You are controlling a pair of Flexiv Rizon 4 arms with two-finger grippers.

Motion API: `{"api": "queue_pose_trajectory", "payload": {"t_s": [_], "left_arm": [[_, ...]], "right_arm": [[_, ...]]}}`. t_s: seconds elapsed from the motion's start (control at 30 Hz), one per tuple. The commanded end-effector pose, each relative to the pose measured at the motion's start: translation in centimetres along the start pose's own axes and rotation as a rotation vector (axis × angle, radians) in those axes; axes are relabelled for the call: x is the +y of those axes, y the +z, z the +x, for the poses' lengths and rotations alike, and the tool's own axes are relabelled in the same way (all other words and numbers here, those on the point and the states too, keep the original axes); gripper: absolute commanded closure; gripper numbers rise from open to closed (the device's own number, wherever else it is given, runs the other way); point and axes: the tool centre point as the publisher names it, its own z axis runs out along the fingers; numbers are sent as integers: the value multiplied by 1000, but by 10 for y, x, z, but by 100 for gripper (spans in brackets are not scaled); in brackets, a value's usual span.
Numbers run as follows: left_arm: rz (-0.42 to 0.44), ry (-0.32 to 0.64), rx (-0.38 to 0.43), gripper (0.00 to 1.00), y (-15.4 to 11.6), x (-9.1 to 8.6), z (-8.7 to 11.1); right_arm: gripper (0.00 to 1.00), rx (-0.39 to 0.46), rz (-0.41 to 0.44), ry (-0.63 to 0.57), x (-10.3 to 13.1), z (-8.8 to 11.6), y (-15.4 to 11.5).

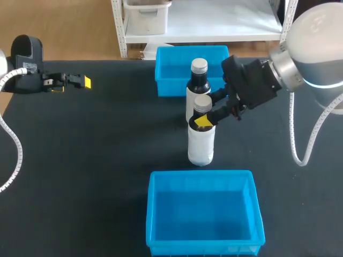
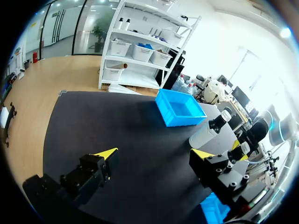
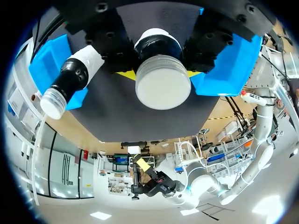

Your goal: Pick up the bottle, and place it in the far bin if it is heavy, or in the near bin if it is light.

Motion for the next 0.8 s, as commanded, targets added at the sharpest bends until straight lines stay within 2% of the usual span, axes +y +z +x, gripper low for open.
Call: {"api": "queue_pose_trajectory", "payload": {"t_s": [0.03, 0.13, 0.23, 0.27, 0.3, 0.53, 0.8], "left_arm": [[0, 0, 0, 0, 0, 0, 0], [0, 0, 0, 0, 0, 0, 0], [0, 0, 0, 0, 0, 0, 0], [0, 0, 0, 0, 0, 0, 0], [0, 0, 0, 0, 0, 0, 0], [0, 0, 0, 0, 0, 0, 0], [0, 0, 0, 0, 0, 0, 0]], "right_arm": [[54, -4, 1, -1, 2, 1, 0], [56, -5, 3, -2, 3, 1, 0], [75, -7, 5, -5, 4, 0, -1], [91, -8, 6, -5, 4, 0, -1], [100, -9, 8, -7, 5, -1, -2], [100, -17, 24, -21, 8, -11, -11], [100, -16, 70, -51, 16, -39, -39]]}}
